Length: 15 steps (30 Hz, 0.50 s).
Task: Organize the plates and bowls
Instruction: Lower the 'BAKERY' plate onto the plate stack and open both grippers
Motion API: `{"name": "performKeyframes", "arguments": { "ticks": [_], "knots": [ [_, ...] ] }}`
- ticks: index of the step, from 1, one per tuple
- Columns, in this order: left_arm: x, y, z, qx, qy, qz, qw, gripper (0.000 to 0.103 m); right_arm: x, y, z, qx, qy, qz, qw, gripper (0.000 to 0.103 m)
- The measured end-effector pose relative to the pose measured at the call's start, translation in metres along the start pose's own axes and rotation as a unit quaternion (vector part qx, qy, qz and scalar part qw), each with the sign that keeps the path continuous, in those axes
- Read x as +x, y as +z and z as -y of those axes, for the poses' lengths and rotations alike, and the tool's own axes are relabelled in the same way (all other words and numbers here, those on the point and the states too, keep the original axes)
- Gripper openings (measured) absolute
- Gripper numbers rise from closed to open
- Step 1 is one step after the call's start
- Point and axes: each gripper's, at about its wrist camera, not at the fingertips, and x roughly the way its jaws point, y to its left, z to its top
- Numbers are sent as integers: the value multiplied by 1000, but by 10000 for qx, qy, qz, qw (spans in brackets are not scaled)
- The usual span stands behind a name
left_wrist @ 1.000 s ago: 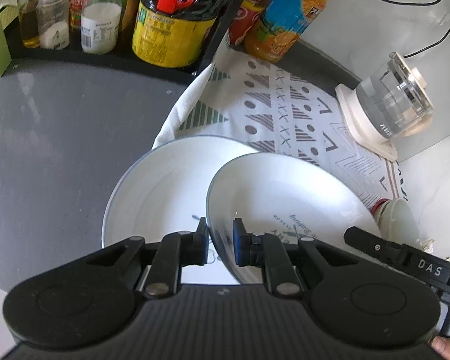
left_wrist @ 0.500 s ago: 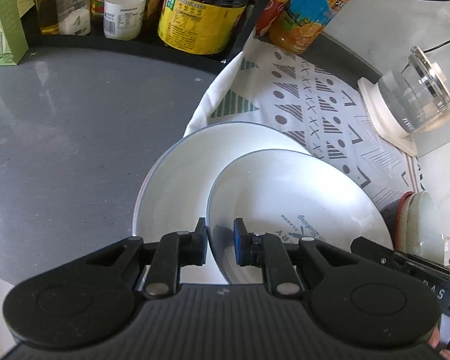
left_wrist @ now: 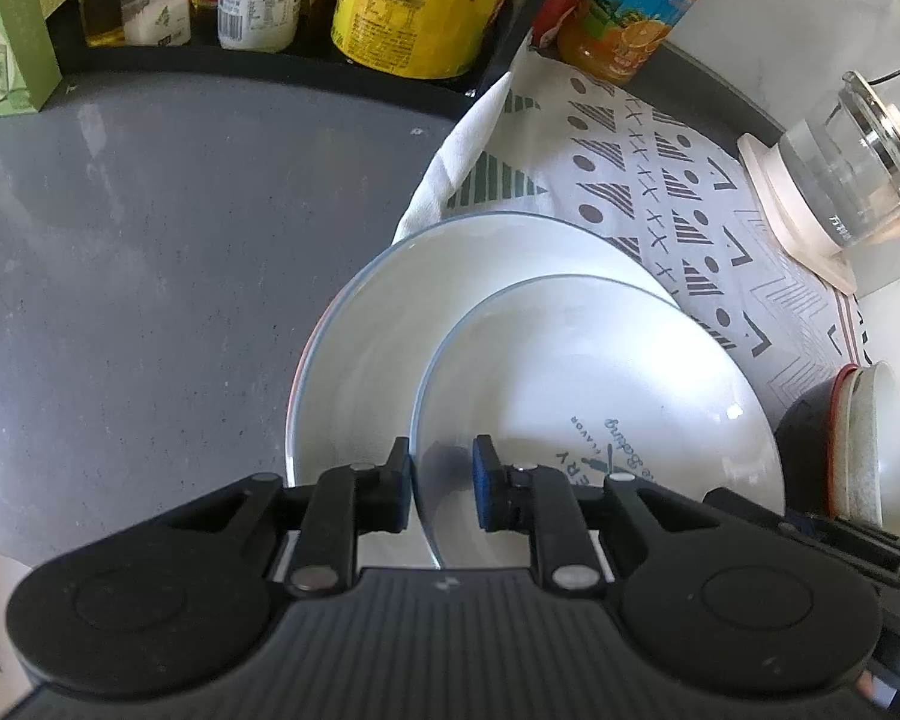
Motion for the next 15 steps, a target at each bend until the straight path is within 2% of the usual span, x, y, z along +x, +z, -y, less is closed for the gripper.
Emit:
{"name": "performKeyframes", "arguments": {
  "ticks": [7, 13, 15],
  "knots": [
    [-2, -2, 1, 231, 173, 23, 9996, 18, 4, -1, -4, -31, -47, 6, 10000, 18],
    [-16, 4, 2, 357, 227, 244, 9988, 18, 7, 0, -5, 11, -63, 7, 10000, 21],
    [-19, 6, 1, 356, 345, 281, 9984, 18, 8, 0, -6, 22, -79, 10, 10000, 22]
  ]
}}
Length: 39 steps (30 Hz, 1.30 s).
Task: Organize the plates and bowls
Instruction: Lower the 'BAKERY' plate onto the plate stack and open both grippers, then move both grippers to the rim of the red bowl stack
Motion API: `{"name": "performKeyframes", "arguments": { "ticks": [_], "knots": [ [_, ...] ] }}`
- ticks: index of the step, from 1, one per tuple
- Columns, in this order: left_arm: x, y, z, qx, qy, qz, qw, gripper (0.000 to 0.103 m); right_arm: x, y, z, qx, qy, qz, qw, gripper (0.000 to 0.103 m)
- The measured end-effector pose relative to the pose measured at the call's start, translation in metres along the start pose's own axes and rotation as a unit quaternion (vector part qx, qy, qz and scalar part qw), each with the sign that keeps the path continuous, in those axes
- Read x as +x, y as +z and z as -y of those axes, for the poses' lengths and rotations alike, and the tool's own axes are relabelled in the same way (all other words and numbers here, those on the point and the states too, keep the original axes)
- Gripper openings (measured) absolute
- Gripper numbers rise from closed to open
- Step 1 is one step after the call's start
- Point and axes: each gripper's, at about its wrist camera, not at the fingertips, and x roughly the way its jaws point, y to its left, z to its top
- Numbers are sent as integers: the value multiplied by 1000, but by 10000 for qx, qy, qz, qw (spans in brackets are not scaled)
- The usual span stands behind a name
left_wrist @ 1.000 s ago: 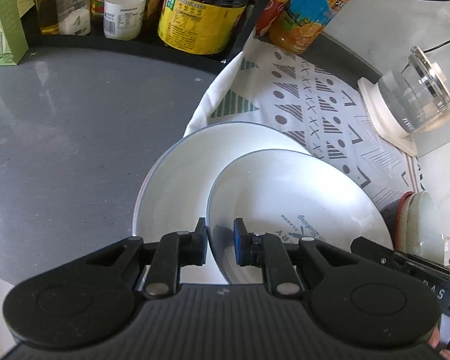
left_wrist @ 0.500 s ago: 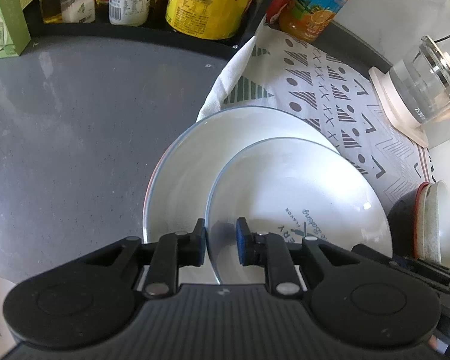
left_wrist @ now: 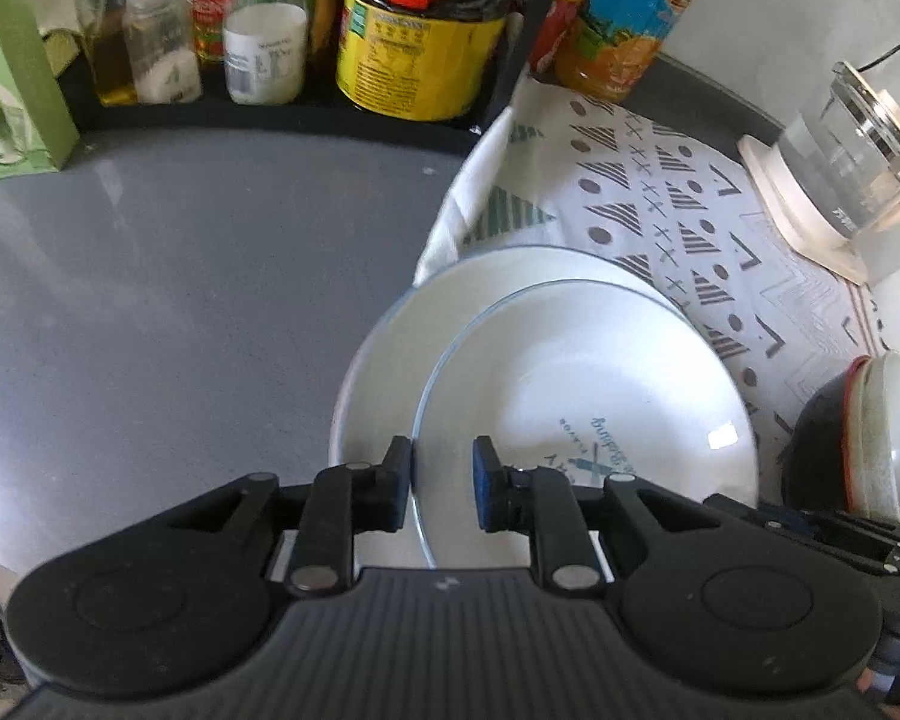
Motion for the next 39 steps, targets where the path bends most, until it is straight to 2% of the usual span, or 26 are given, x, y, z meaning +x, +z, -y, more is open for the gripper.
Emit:
{"name": "performKeyframes", "arguments": {
  "ticks": [4, 9, 11, 12, 15, 20, 23, 25, 28, 39],
  "knots": [
    [-4, 1, -6, -56, -45, -5, 10000, 18, -1, 0, 0, 50, 44, -9, 10000, 25],
    [-12, 2, -7, -80, 4, 36, 10000, 18, -12, 2, -1, 95, 154, 79, 9998, 36],
    [-15, 2, -6, -109, 36, 45, 9999, 22, -18, 3, -1, 101, 251, 177, 9995, 38],
    [-17, 3, -5, -107, 35, 60, 9999, 23, -23, 5, -1, 106, 344, 237, 9991, 42],
    [-22, 5, -2, -108, 48, 121, 9999, 35, -38, 10, -3, 79, 452, 483, 9978, 49],
    [-35, 9, 5, -147, 22, 338, 9993, 60, -59, 18, 5, 185, 515, 811, 9952, 55],
    [-43, 10, 10, -163, 4, 480, 9987, 72, -71, 21, 14, 297, 470, 1030, 9931, 65],
    [-48, 11, 14, -176, -22, 553, 9983, 75, -79, 22, 22, 384, 439, 1178, 9913, 68],
    [-51, 12, 23, -157, -64, 615, 9980, 77, -91, 23, 36, 556, 284, 1401, 9882, 77],
    [-49, 16, 75, 243, -493, 679, 9962, 77, -116, 13, 87, 1114, -182, 1715, 9787, 81]
  ]
}}
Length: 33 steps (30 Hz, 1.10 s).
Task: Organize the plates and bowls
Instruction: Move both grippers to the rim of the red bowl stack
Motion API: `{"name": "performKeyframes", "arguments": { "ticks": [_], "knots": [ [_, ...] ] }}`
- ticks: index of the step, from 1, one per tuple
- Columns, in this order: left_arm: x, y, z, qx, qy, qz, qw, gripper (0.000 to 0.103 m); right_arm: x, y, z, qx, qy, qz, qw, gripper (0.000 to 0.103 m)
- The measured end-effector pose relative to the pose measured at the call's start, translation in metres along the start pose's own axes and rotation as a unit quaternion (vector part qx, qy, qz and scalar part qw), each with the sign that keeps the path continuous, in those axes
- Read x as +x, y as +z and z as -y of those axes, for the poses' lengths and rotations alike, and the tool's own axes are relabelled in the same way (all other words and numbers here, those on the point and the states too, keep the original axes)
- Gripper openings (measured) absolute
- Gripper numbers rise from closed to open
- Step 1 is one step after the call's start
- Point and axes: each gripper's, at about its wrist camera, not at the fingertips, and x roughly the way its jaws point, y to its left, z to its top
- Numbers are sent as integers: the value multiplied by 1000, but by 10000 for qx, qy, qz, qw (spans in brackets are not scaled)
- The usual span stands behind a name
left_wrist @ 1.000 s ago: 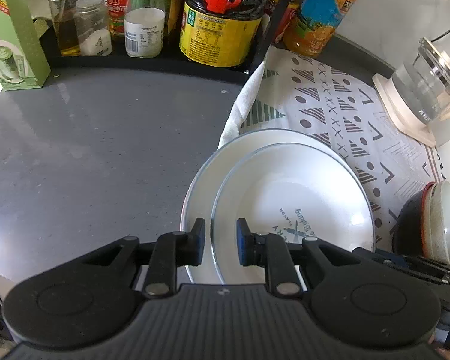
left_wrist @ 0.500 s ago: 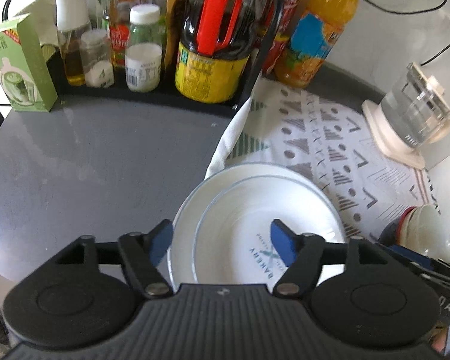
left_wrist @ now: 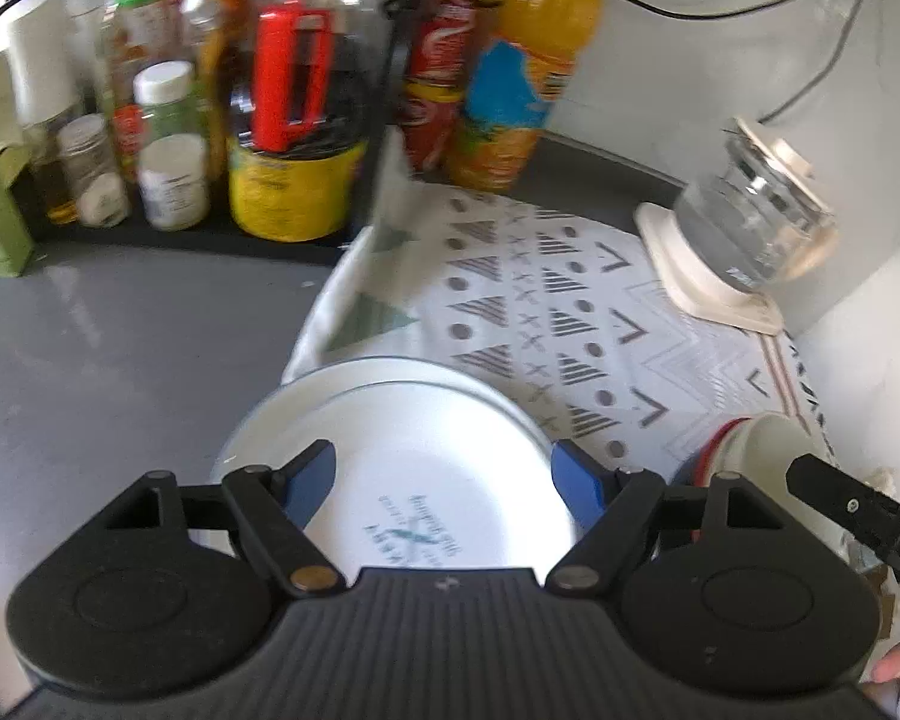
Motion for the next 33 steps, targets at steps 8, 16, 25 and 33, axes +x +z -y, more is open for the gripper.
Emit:
{"name": "performKeyframes", "arguments": {
  "ticks": [8, 16, 25, 33],
  "knots": [
    [11, 3, 36, 310, -406, -114, 9986, 78, -8, 0, 25, 266, -331, 101, 9990, 88],
    [24, 6, 65, 611, -701, -219, 9954, 82, -8, -5, 48, 595, -758, 90, 9953, 92],
    [42, 9, 91, 897, -989, -381, 9903, 82, 0, -15, 74, 1035, -1079, -97, 9887, 92],
    [69, 7, 108, 1092, -1166, -695, 9847, 82, 12, -25, 88, 1377, -1175, -348, 9829, 91]
  ]
}}
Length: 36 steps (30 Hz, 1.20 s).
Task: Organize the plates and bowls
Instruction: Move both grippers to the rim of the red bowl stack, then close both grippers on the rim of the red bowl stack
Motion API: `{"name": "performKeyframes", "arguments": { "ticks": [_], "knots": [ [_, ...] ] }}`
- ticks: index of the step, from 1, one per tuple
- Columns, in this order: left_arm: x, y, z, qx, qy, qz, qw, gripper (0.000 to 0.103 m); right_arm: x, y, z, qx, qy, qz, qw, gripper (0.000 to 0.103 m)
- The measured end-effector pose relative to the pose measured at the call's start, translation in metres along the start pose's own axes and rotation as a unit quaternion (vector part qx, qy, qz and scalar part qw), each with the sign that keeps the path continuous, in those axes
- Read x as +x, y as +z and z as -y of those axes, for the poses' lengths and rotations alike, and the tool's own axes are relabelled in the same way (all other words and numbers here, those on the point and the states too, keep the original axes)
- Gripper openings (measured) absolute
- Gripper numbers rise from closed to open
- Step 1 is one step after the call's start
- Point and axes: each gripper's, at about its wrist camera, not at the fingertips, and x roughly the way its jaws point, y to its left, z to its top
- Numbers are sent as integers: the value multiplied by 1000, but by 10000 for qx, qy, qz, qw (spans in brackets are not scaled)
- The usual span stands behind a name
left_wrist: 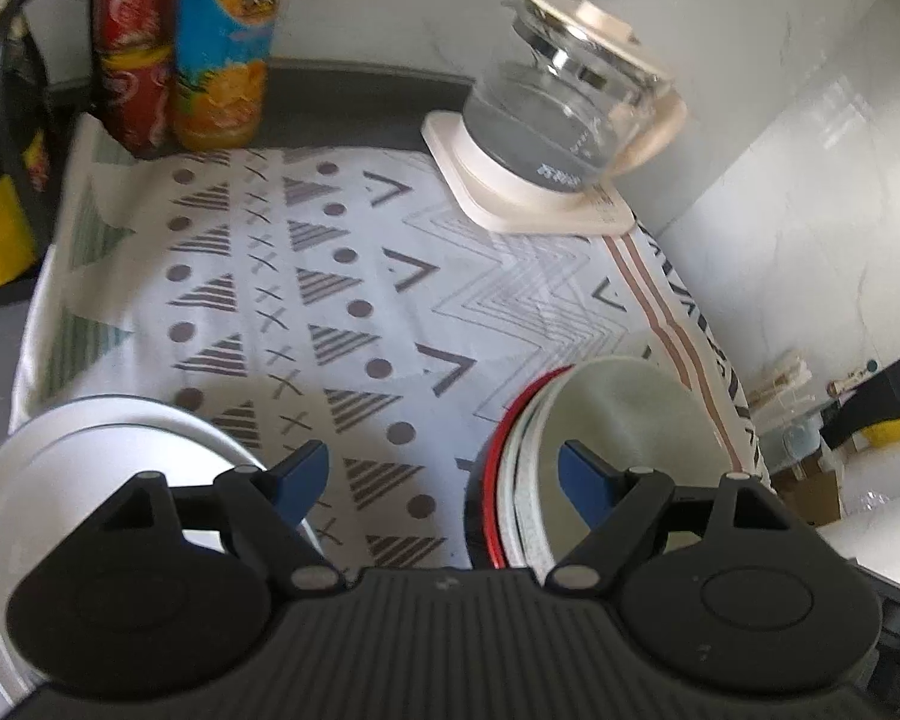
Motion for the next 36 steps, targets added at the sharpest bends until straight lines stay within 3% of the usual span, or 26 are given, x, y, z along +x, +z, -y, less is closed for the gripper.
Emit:
{"name": "performKeyframes", "arguments": {
  "ticks": [4, 12, 15, 19, 27, 36],
  "knots": [
    [14, 0, 4, 63, -101, -156, 9998, 82, 10, -2, 4, 125, 17, -172, 9998, 85],
    [39, -5, 7, 143, -146, -383, 9991, 80, 27, -8, 10, 282, 19, -507, 9983, 64],
    [47, -7, 5, 117, -196, -518, 9984, 77, 32, -9, 14, 343, -38, -593, 9976, 53],
    [56, -10, 5, 129, -250, -704, 9971, 64, 40, -13, 22, 410, -113, -751, 9963, 39],
    [73, -17, 8, 29, -514, -1047, 9932, 32, 41, -14, 25, 452, -53, -816, 9956, 32],
    [69, -19, 12, 127, -368, -1002, 9942, 30, 35, -12, 26, 471, 169, -739, 9960, 31]
  ]
}}
